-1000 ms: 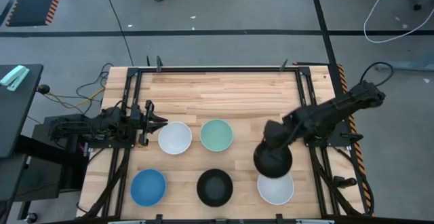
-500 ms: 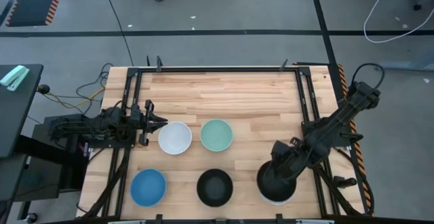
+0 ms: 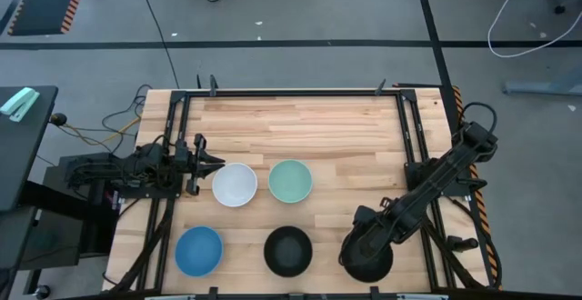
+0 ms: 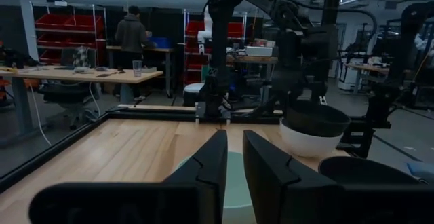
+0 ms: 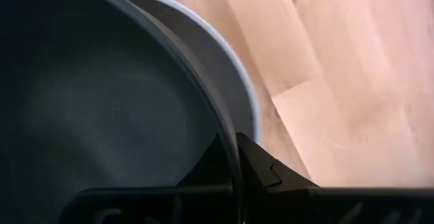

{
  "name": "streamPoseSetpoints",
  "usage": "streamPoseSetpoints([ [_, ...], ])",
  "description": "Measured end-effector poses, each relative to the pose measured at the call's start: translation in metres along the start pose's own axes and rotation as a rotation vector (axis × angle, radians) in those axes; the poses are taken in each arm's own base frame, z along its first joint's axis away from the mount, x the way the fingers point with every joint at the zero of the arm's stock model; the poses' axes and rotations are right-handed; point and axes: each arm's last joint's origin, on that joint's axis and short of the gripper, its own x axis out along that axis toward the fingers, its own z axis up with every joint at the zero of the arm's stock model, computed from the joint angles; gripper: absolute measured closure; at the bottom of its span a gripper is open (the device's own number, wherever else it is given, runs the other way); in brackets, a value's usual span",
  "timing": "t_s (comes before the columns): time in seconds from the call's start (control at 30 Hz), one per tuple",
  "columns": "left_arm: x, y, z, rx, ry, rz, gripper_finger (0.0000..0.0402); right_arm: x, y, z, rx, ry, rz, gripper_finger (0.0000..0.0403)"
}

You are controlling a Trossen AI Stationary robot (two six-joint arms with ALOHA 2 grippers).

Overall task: Nest bowls inside each other
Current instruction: Stack the top black bowl on top of the bottom white bowl

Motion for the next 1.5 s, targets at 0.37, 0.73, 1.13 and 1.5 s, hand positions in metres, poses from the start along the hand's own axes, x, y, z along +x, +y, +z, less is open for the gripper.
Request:
streamPoseSetpoints([
  [0.37, 0.0, 0.0, 0.001, -0.002, -0.007, 0.0, 0.0343, 0.02, -0.021, 0.022, -0.009, 0.034, -0.002, 0.0398],
  [0.73, 0.0, 0.0, 0.001, -0.003, -0.006, 0.0, 0.0349, 0.024, -0.075, 0.054, -0.033, -0.054, 0.099, 0.0398],
  [1.13, 0.0, 0.0, 0.0, -0.01, -0.004, 0.0, 0.0353, 0.014, -0.109, 0.077, -0.042, -0.163, 0.039, 0.0398],
  [1.5, 0.0, 0.0, 0.0, -0.013, 0.003, 0.0, 0.0353, -0.002, -0.105, 0.083, -0.097, -0.192, 0.045, 0.0398],
])
